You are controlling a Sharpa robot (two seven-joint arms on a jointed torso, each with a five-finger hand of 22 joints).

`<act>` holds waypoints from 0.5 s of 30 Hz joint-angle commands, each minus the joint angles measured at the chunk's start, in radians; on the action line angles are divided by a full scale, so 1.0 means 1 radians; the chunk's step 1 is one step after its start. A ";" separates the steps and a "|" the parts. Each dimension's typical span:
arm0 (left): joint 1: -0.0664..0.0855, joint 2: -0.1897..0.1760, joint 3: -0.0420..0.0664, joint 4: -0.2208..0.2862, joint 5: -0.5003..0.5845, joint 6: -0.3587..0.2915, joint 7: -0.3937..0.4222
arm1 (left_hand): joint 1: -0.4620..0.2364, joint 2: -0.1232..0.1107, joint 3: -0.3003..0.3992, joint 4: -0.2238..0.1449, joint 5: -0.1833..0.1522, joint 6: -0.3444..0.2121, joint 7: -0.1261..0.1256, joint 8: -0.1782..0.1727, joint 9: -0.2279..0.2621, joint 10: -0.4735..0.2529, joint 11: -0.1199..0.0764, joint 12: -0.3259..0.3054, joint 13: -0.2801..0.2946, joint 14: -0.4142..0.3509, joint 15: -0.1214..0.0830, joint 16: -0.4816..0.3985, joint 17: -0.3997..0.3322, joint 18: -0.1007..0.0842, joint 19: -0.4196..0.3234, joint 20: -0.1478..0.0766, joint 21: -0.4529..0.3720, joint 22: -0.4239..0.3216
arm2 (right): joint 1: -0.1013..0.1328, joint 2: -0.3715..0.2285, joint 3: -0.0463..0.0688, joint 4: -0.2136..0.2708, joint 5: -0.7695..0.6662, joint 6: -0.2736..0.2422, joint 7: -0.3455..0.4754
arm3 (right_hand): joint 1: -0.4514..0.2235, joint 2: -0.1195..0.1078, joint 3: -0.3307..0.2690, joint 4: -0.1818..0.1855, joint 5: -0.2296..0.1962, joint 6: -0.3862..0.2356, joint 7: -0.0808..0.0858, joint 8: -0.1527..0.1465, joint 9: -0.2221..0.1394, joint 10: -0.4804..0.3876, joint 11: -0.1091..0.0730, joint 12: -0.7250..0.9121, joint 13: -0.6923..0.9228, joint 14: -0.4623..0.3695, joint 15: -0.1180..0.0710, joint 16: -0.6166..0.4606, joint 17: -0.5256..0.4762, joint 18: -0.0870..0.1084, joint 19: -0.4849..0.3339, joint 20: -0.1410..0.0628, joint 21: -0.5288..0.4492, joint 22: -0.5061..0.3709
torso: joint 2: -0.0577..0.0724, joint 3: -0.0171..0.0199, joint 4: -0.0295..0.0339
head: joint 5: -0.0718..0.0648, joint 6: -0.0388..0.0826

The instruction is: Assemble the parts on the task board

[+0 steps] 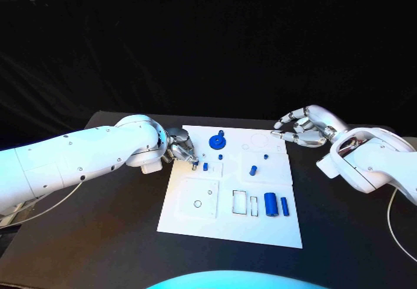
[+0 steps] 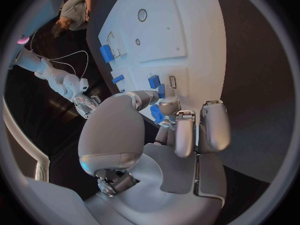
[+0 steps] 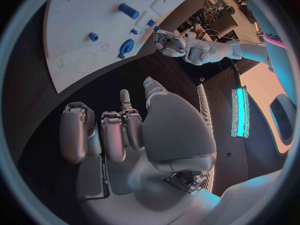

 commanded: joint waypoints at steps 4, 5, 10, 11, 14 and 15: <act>-0.003 0.008 -0.002 0.000 -0.042 0.021 -0.014 | -0.012 0.001 0.188 -0.186 0.014 0.013 -0.006 0.005 0.003 0.012 0.001 0.007 0.005 0.092 -0.010 -0.001 0.221 -0.007 0.008 0.001 0.006 0.003 | -0.001 0.000 0.000 0.001 -0.005 0.011 0.008 | -0.003 0.007 -0.005 -0.001 0.006 -0.001 -0.006 0.004 0.001 -0.003 -0.006 -0.001 0.131 0.075 -0.004 -0.006 0.122 0.012 -0.001 -0.003 -0.006 0.083 | -0.001 0.0015 -0.0001 | 0.000 -0.003; -0.003 0.009 -0.002 0.000 -0.043 0.022 -0.015 | -0.012 0.001 0.188 -0.186 0.014 0.013 -0.006 0.005 0.003 0.012 0.001 0.007 0.005 0.092 -0.010 -0.001 0.221 -0.007 0.008 0.001 0.006 0.003 | -0.001 0.000 0.000 0.001 -0.005 0.011 0.008 | -0.003 0.007 -0.005 -0.001 0.006 -0.001 -0.006 0.004 0.001 -0.003 -0.006 -0.001 0.131 0.075 -0.004 -0.006 0.122 0.012 -0.001 -0.003 -0.006 0.083 | -0.001 0.0013 -0.0002 | 0.000 -0.003; -0.003 0.012 -0.002 -0.003 -0.059 0.039 -0.027 | -0.016 -0.002 0.190 -0.189 0.027 0.016 -0.008 0.007 0.003 0.015 -0.001 0.007 0.006 0.092 -0.012 0.000 0.223 -0.007 0.009 0.000 0.007 0.006 | -0.001 -0.001 0.000 0.001 -0.005 0.011 0.008 | -0.003 0.007 -0.005 -0.001 0.006 -0.001 -0.006 0.004 0.001 -0.003 -0.006 -0.001 0.131 0.075 -0.004 -0.006 0.122 0.012 -0.001 -0.003 -0.006 0.083 | -0.001 0.0010 0.0004 | 0.000 -0.004; -0.003 0.012 -0.002 -0.003 -0.061 0.041 -0.029 | -0.016 -0.002 0.190 -0.189 0.027 0.016 -0.008 0.007 0.003 0.015 -0.001 0.007 0.006 0.092 -0.012 0.000 0.223 -0.007 0.009 0.000 0.007 0.006 | -0.001 -0.001 0.000 0.001 -0.005 0.011 0.008 | -0.003 0.007 -0.005 -0.001 0.006 -0.001 -0.006 0.004 0.001 -0.003 -0.006 -0.001 0.131 0.075 -0.004 -0.006 0.122 0.012 -0.001 -0.003 -0.006 0.083 | -0.001 0.0012 0.0004 | 0.000 -0.004; -0.003 0.013 -0.003 -0.005 -0.068 0.048 -0.036 | -0.016 -0.003 0.191 -0.189 0.029 0.017 -0.008 0.007 0.003 0.017 -0.001 0.008 0.008 0.093 -0.012 0.000 0.224 -0.007 0.009 0.000 0.008 0.007 | -0.001 -0.001 0.000 0.001 -0.005 0.010 0.008 | -0.003 0.007 -0.005 -0.001 0.006 -0.001 -0.006 0.004 0.001 -0.003 -0.006 -0.001 0.131 0.075 -0.004 -0.006 0.122 0.012 -0.001 -0.003 -0.006 0.083 | -0.001 0.0006 0.0007 | -0.001 -0.004; -0.003 0.013 -0.003 -0.006 -0.071 0.049 -0.039 | -0.017 -0.003 0.191 -0.190 0.031 0.018 -0.008 0.008 0.003 0.017 -0.001 0.008 0.008 0.093 -0.012 0.001 0.224 -0.008 0.010 0.000 0.009 0.009 | -0.001 -0.001 0.000 0.001 -0.005 0.010 0.008 | -0.003 0.007 -0.005 -0.001 0.006 -0.001 -0.006 0.004 0.001 -0.003 -0.006 -0.001 0.131 0.075 -0.004 -0.006 0.122 0.012 -0.001 -0.003 -0.006 0.083 | -0.001 0.0005 0.0008 | -0.001 -0.004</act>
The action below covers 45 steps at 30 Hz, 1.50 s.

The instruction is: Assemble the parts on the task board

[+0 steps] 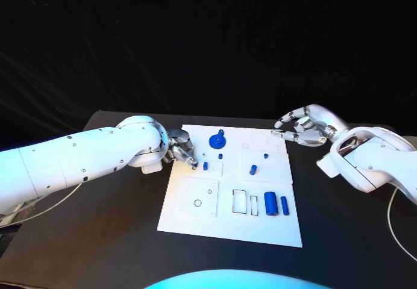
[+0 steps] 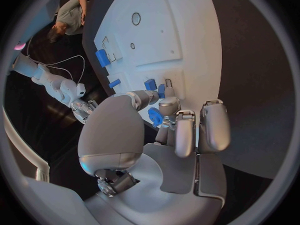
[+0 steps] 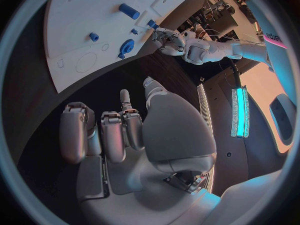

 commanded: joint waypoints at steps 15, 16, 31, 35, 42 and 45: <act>0.000 0.006 -0.001 -0.005 -0.041 0.062 -0.033 | -0.015 -0.001 0.193 -0.193 0.018 0.013 -0.006 0.009 0.000 0.011 0.001 0.009 0.007 0.093 -0.006 0.001 0.225 -0.008 0.012 -0.001 0.007 0.006 | -0.001 -0.001 0.000 0.001 -0.005 0.011 0.009 | -0.003 0.007 -0.005 -0.001 0.006 -0.001 -0.006 0.004 0.001 -0.003 -0.006 -0.001 0.131 0.075 -0.004 -0.006 0.122 0.012 -0.001 -0.003 -0.006 0.083 | 0.000 -0.0007 0.0013 | 0.001 -0.004; 0.000 0.007 -0.001 -0.006 -0.041 0.063 -0.033 | -0.015 -0.001 0.193 -0.193 0.018 0.013 -0.006 0.009 0.000 0.011 0.001 0.009 0.007 0.093 -0.006 0.001 0.225 -0.008 0.012 -0.001 0.007 0.006 | -0.001 -0.001 0.000 0.001 -0.005 0.011 0.009 | -0.003 0.007 -0.005 -0.001 0.006 -0.001 -0.006 0.004 0.001 -0.003 -0.006 -0.001 0.131 0.075 -0.004 -0.006 0.122 0.012 -0.001 -0.003 -0.006 0.083 | 0.000 -0.0005 0.0014 | 0.001 -0.003; 0.000 0.014 -0.004 -0.009 -0.041 0.067 -0.031 | -0.015 -0.002 0.193 -0.193 0.019 0.014 -0.006 0.009 0.000 0.011 0.001 0.008 0.007 0.093 -0.006 0.001 0.225 -0.008 0.012 -0.001 0.007 0.006 | -0.001 0.000 0.000 0.001 -0.005 0.011 0.009 | -0.003 0.008 -0.007 0.000 0.009 -0.001 -0.006 0.005 0.002 -0.003 -0.007 -0.001 0.131 0.075 -0.004 -0.007 0.121 0.012 -0.002 -0.003 -0.009 0.081 | 0.001 -0.0002 0.0002 | -0.001 -0.005; 0.000 0.017 -0.005 -0.013 -0.041 0.068 -0.031 | -0.016 -0.002 0.193 -0.193 0.020 0.014 -0.006 0.010 0.000 0.012 0.001 0.009 0.007 0.093 -0.006 0.001 0.225 -0.008 0.011 -0.001 0.007 0.006 | -0.001 -0.001 0.000 0.001 -0.005 0.010 0.009 | -0.003 0.008 -0.007 0.000 0.009 -0.001 -0.006 0.005 0.002 -0.003 -0.007 -0.001 0.131 0.075 -0.004 -0.007 0.121 0.012 -0.002 -0.003 -0.009 0.081 | 0.000 0.0002 0.0005 | -0.001 -0.005; 0.000 0.030 -0.006 -0.022 -0.040 0.083 -0.034 | -0.017 -0.002 0.193 -0.193 0.021 0.015 -0.006 0.010 0.000 0.014 0.001 0.011 0.011 0.093 -0.006 0.002 0.226 -0.008 0.011 -0.001 0.007 0.005 | -0.001 -0.001 0.000 0.002 -0.005 0.010 0.009 | -0.003 0.008 -0.007 0.000 0.009 -0.001 -0.006 0.005 0.002 -0.003 -0.007 -0.001 0.131 0.075 -0.004 -0.007 0.121 0.012 -0.002 -0.003 -0.009 0.081 | 0.000 -0.0005 -0.0003 | -0.001 -0.007; 0.000 0.037 -0.008 -0.027 -0.039 0.095 -0.038 | -0.017 -0.003 0.193 -0.193 0.021 0.015 -0.006 0.010 0.000 0.014 0.001 0.012 0.012 0.093 -0.006 0.002 0.226 -0.008 0.012 -0.001 0.007 0.006 | -0.001 -0.001 0.000 0.002 -0.005 0.010 0.009 | -0.003 0.008 -0.007 0.000 0.009 -0.001 -0.006 0.005 0.002 -0.003 -0.007 -0.001 0.131 0.075 -0.004 -0.007 0.121 0.012 -0.002 -0.003 -0.009 0.081 | 0.001 0.0001 -0.0010 | -0.002 -0.009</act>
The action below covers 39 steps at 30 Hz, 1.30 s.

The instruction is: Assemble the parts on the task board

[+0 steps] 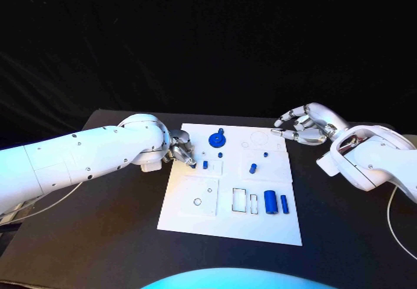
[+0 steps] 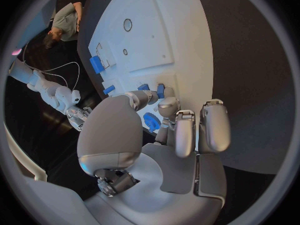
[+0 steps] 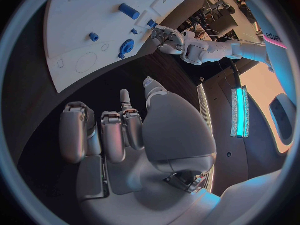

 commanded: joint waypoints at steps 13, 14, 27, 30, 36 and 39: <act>-0.003 0.027 -0.007 -0.019 0.001 0.066 -0.016 | 0.002 0.010 0.174 -0.174 0.004 0.005 0.000 0.005 -0.001 0.008 0.001 0.004 0.001 0.093 -0.006 0.002 0.225 -0.009 0.005 -0.002 0.004 0.002 | -0.001 0.000 0.000 0.001 -0.005 0.010 0.007 | -0.003 0.008 -0.007 0.000 0.004 -0.001 -0.006 0.005 0.001 -0.003 -0.006 -0.001 0.131 0.075 -0.004 -0.007 0.121 0.012 -0.002 -0.003 -0.003 0.081 | 0.000 -0.0002 0.0002 | -0.005 -0.006; -0.003 0.027 -0.007 -0.019 0.001 0.066 -0.016 | 0.002 0.010 0.174 -0.174 0.004 0.005 0.000 0.005 -0.001 0.008 0.001 0.004 0.001 0.093 -0.006 0.002 0.225 -0.009 0.005 -0.002 0.004 0.002 | -0.001 0.000 0.000 0.001 -0.005 0.010 0.007 | -0.003 0.008 -0.007 0.000 0.004 -0.001 -0.006 0.005 0.001 -0.003 -0.006 -0.001 0.131 0.075 -0.004 -0.007 0.121 0.012 -0.002 -0.003 -0.003 0.081 | 0.000 -0.0002 0.0003 | -0.005 -0.006; -0.003 0.033 -0.008 -0.024 0.004 0.053 -0.021 | -0.059 0.005 0.090 -0.130 -0.016 0.005 -0.017 0.018 0.006 0.022 -0.011 0.005 0.003 0.094 -0.013 0.004 0.228 -0.009 0.005 -0.006 0.003 0.005 | -0.001 0.000 0.000 0.001 -0.005 0.009 0.008 | -0.002 0.008 -0.009 0.000 0.004 -0.002 -0.006 0.006 0.001 -0.004 -0.007 -0.003 0.129 0.074 -0.004 -0.008 0.117 0.013 -0.003 -0.003 -0.006 0.079 | 0.000 -0.0003 0.0001 | -0.008 -0.011; -0.003 0.035 -0.008 -0.027 0.005 0.051 -0.023 | -0.085 0.005 0.042 -0.097 -0.021 0.010 -0.022 0.015 0.001 0.023 -0.013 0.005 0.004 0.094 -0.016 0.004 0.228 -0.010 0.006 -0.009 0.002 0.005 | -0.001 0.000 0.000 0.001 -0.005 0.008 0.009 | -0.002 0.008 -0.009 0.000 0.004 -0.002 -0.006 0.006 0.001 -0.004 -0.007 -0.003 0.129 0.074 -0.004 -0.008 0.117 0.013 -0.003 -0.003 -0.006 0.079 | 0.000 -0.0004 0.0000 | -0.008 -0.011; -0.003 0.037 -0.009 -0.033 0.004 0.054 -0.025 | -0.109 0.005 -0.020 -0.049 -0.023 0.025 -0.026 0.008 -0.011 0.022 -0.016 0.007 0.010 0.094 -0.019 0.004 0.229 -0.010 0.008 -0.012 0.002 0.007 | -0.001 -0.001 0.000 0.001 -0.005 0.007 0.009 | -0.002 0.008 -0.009 0.000 0.004 -0.002 -0.006 0.006 0.001 -0.004 -0.007 -0.003 0.129 0.074 -0.004 -0.008 0.117 0.013 -0.003 -0.003 -0.006 0.079 | 0.000 0.0001 -0.0004 | -0.010 -0.014; -0.003 0.037 -0.009 -0.035 0.004 0.057 -0.026 | -0.112 0.004 -0.029 -0.041 -0.023 0.028 -0.026 0.008 -0.012 0.022 -0.017 0.008 0.012 0.095 -0.020 0.005 0.230 -0.011 0.010 -0.013 0.003 0.011 | -0.001 -0.002 0.000 0.002 -0.005 0.007 0.009 | -0.003 0.008 -0.010 0.000 0.004 -0.002 -0.006 0.006 0.001 -0.005 -0.007 -0.004 0.129 0.074 -0.004 -0.008 0.118 0.013 -0.003 -0.003 -0.006 0.079 | 0.000 -0.0001 -0.0003 | -0.011 -0.015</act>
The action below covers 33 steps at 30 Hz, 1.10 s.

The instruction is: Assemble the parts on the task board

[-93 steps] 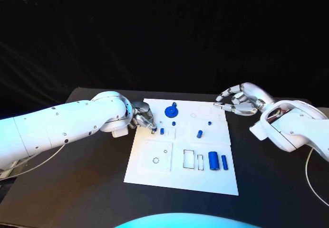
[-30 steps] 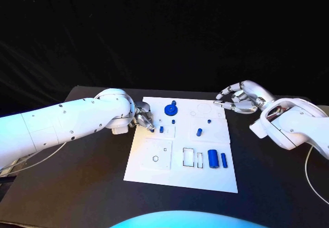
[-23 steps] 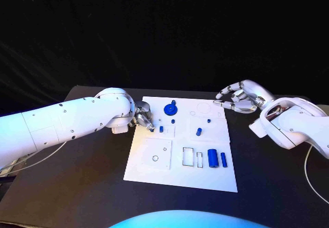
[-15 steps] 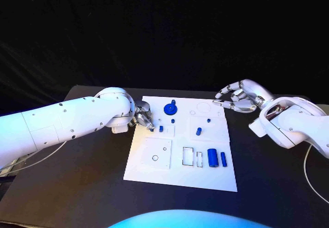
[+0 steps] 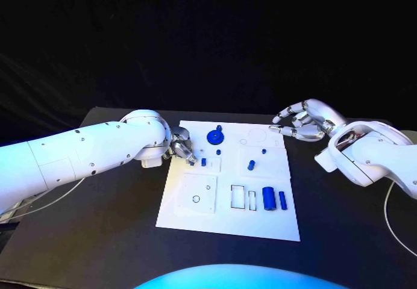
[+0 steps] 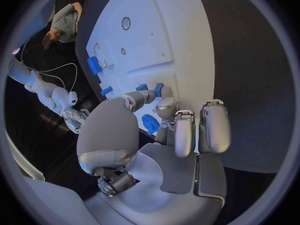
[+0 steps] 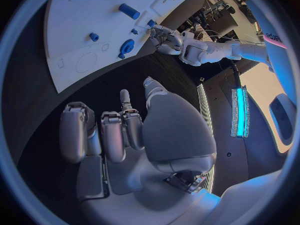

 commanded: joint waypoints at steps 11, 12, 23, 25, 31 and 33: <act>-0.008 0.000 -0.006 -0.004 0.003 0.024 -0.008 | -0.038 -0.009 -0.066 0.055 -0.007 0.013 0.001 -0.008 -0.010 0.002 -0.004 0.005 0.004 0.094 -0.009 0.004 0.229 -0.011 0.004 -0.006 0.002 0.003 | -0.001 -0.003 0.000 0.003 -0.005 0.004 0.009 | -0.005 0.008 -0.006 0.001 0.004 -0.003 -0.006 0.006 0.001 -0.003 -0.003 -0.006 0.126 0.074 -0.004 -0.003 0.115 0.014 -0.004 -0.004 -0.009 0.077 | -0.001 -0.0004 0.0002 | 0.000 0.000; -0.008 -0.001 -0.006 -0.004 0.003 0.021 -0.008 | -0.054 -0.015 -0.090 0.075 -0.008 0.016 0.003 -0.009 -0.011 0.002 -0.003 0.005 0.005 0.094 -0.008 0.004 0.229 -0.011 0.004 -0.006 0.002 0.003 | -0.001 -0.003 0.000 0.003 -0.005 0.004 0.009 | -0.005 0.008 -0.006 0.001 0.004 -0.003 -0.006 0.006 0.001 -0.003 -0.003 -0.006 0.126 0.074 -0.004 -0.003 0.115 0.014 -0.004 -0.004 -0.009 0.077 | -0.001 -0.0003 0.0001 | 0.000 0.001; -0.008 -0.017 0.000 0.007 0.003 -0.010 -0.008 | -0.106 -0.015 -0.245 0.152 -0.016 0.022 0.004 -0.016 -0.022 0.002 -0.001 0.006 0.009 0.094 -0.006 0.005 0.230 -0.012 0.007 -0.004 0.002 0.006 | -0.001 -0.005 0.000 0.002 -0.005 0.001 0.010 | -0.009 0.008 -0.009 0.002 0.004 -0.004 -0.006 0.006 0.001 -0.004 -0.003 -0.007 0.125 0.073 -0.004 -0.004 0.113 0.014 -0.005 -0.004 -0.011 0.076 | -0.001 -0.0008 -0.0003 | -0.001 0.003; -0.008 -0.021 0.001 0.011 0.003 -0.017 -0.008 | -0.112 -0.011 -0.257 0.152 -0.022 0.022 0.004 -0.017 -0.023 0.000 -0.001 0.004 0.007 0.094 -0.007 0.004 0.229 -0.011 0.007 -0.004 0.001 0.006 | -0.001 -0.005 0.000 0.002 -0.005 0.001 0.011 | -0.009 0.008 -0.009 0.002 0.004 -0.004 -0.006 0.006 0.001 -0.004 -0.003 -0.007 0.125 0.073 -0.004 -0.004 0.113 0.014 -0.005 -0.004 -0.011 0.076 | -0.001 -0.0011 0.0004 | -0.002 0.004; -0.008 -0.034 0.013 0.024 0.003 -0.041 -0.007 | -0.117 -0.006 -0.267 0.152 -0.028 0.020 0.004 -0.018 -0.024 -0.003 -0.001 -0.001 0.001 0.093 -0.007 0.003 0.226 -0.011 0.006 -0.005 0.000 0.004 | -0.001 -0.005 0.000 0.002 -0.005 0.000 0.012 | -0.012 0.009 -0.010 0.003 0.005 -0.004 -0.006 0.007 0.001 -0.005 -0.003 -0.007 0.124 0.073 -0.004 -0.004 0.111 0.015 -0.006 -0.004 -0.013 0.075 | -0.001 -0.0008 0.0006 | -0.004 0.005; -0.008 -0.037 0.019 0.030 0.003 -0.053 -0.005 | -0.117 -0.005 -0.268 0.152 -0.028 0.020 0.004 -0.018 -0.024 -0.003 -0.001 -0.001 0.000 0.093 -0.007 0.003 0.226 -0.011 0.006 -0.005 0.000 0.004 | -0.001 -0.005 0.000 0.002 -0.005 0.000 0.012 | -0.012 0.009 -0.010 0.003 0.005 -0.004 -0.006 0.007 0.001 -0.005 -0.003 -0.007 0.124 0.073 -0.004 -0.004 0.111 0.015 -0.006 -0.004 -0.013 0.075 | -0.001 -0.0008 0.0007 | -0.005 0.007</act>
